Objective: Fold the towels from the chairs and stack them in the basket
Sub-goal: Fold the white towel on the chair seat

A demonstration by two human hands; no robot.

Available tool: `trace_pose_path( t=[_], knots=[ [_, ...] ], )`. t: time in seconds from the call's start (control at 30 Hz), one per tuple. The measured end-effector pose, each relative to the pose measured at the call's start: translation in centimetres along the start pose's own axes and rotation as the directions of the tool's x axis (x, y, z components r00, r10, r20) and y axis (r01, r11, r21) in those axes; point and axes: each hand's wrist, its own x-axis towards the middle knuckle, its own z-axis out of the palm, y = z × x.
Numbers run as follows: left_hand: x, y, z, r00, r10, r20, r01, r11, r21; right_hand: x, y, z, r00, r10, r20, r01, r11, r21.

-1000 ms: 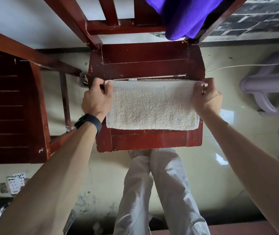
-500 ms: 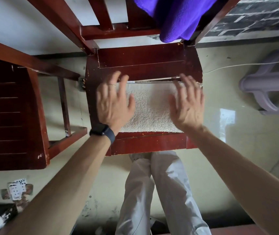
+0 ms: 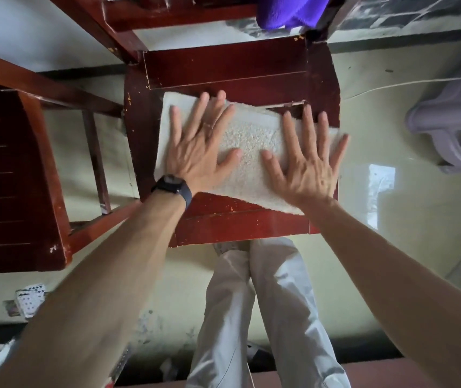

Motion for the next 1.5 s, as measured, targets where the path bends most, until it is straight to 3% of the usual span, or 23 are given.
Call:
trace_pose_path(
  t=[0.13, 0.2, 0.27, 0.33, 0.37, 0.43, 0.5, 0.53, 0.6, 0.67, 0.77, 0.9, 0.93, 1.07, 1.2, 1.27, 1.33, 1.4, 1.43, 1.5],
  knots=[
    [4.3, -0.7, -3.8, 0.95, 0.309, 0.044, -0.312, 0.942, 0.122, -6.7, 0.3, 0.5, 0.984, 0.171, 0.05, -0.174, 0.983, 0.061],
    [5.0, 1.0, -5.3, 0.942, 0.332, 0.056, -0.336, 0.938, 0.085, -9.8, -0.4, 0.5, 0.969, 0.228, 0.095, -0.238, 0.965, 0.11],
    [3.5, 3.1, -5.7, 0.981, 0.192, 0.039, -0.192, 0.981, -0.012, -11.5, -1.1, 0.3, 0.94, 0.293, 0.177, -0.324, 0.927, 0.189],
    [0.3, 4.9, -4.8, 0.993, -0.118, -0.009, 0.114, 0.974, -0.198, -12.1, -1.5, -0.2, 0.912, 0.344, 0.223, -0.395, 0.883, 0.254],
    [-1.8, 5.7, -4.3, 0.95, -0.312, -0.028, 0.288, 0.903, -0.319, -12.2, -1.7, -0.4, 0.904, 0.359, 0.231, -0.415, 0.866, 0.278],
    [-6.0, 6.8, -3.2, 0.739, -0.674, 0.011, 0.574, 0.62, -0.535, -12.0, -2.1, -0.7, 0.886, 0.377, 0.271, -0.455, 0.82, 0.346],
    [-9.2, 7.4, -2.6, 0.517, -0.823, 0.235, 0.755, 0.308, -0.579, -11.4, -2.3, -0.7, 0.851, 0.401, 0.341, -0.519, 0.745, 0.419],
    [-10.4, 7.5, -2.2, 0.46, -0.825, 0.328, 0.808, 0.237, -0.539, -11.0, -2.4, -0.7, 0.83, 0.412, 0.376, -0.552, 0.702, 0.449],
    [-12.1, 7.4, -1.3, 0.448, -0.792, 0.414, 0.838, 0.212, -0.503, -10.2, -2.6, -0.6, 0.787, 0.423, 0.449, -0.613, 0.614, 0.497],
    [-12.9, 7.0, -0.7, 0.484, -0.746, 0.457, 0.806, 0.176, -0.566, -9.7, -2.4, -0.5, 0.746, 0.43, 0.509, -0.665, 0.526, 0.53],
    [-14.0, 6.6, -0.8, 0.513, -0.662, 0.546, 0.745, 0.028, -0.666, -10.1, -1.8, -0.6, 0.734, 0.423, 0.531, -0.678, 0.418, 0.605],
    [-16.2, 6.2, -1.8, 0.492, -0.444, 0.749, 0.749, -0.224, -0.624, -12.4, -0.6, -1.0, 0.718, 0.354, 0.599, -0.692, 0.277, 0.667],
    [-16.9, 6.2, -2.3, 0.491, -0.402, 0.773, 0.763, -0.23, -0.604, -13.3, -0.3, -1.2, 0.71, 0.353, 0.609, -0.7, 0.268, 0.662],
    [-19.7, 6.1, -4.5, 0.506, -0.402, 0.763, 0.804, -0.098, -0.586, -17.2, -0.1, -3.0, 0.703, 0.384, 0.599, -0.71, 0.323, 0.626],
    [-21.0, 6.0, -7.2, 0.565, -0.338, 0.753, 0.768, -0.117, -0.629, -19.2, -0.6, -5.6, 0.768, 0.24, 0.594, -0.634, 0.417, 0.651],
    [-20.9, 5.3, -8.6, 0.567, -0.263, 0.781, 0.775, -0.15, -0.613, -18.9, -0.8, -7.2, 0.774, 0.163, 0.612, -0.623, 0.375, 0.687],
    [-20.5, 4.2, -9.9, 0.552, -0.152, 0.82, 0.781, -0.251, -0.572, -18.0, -0.6, -8.7, 0.782, 0.071, 0.619, -0.607, 0.312, 0.731],
    [-19.6, 2.8, -11.0, 0.58, -0.043, 0.813, 0.773, -0.284, -0.567, -16.3, -0.1, -9.9, 0.819, -0.013, 0.574, -0.536, 0.339, 0.773],
    [-19.1, 2.1, -11.4, 0.609, -0.015, 0.793, 0.771, -0.227, -0.595, -15.2, 0.1, -10.1, 0.847, -0.032, 0.53, -0.473, 0.408, 0.781],
    [-17.5, 1.0, -11.7, 0.682, -0.037, 0.73, 0.73, -0.006, -0.683, -12.8, 0.0, -9.9, 0.911, -0.029, 0.412, -0.316, 0.591, 0.742]
  ],
)
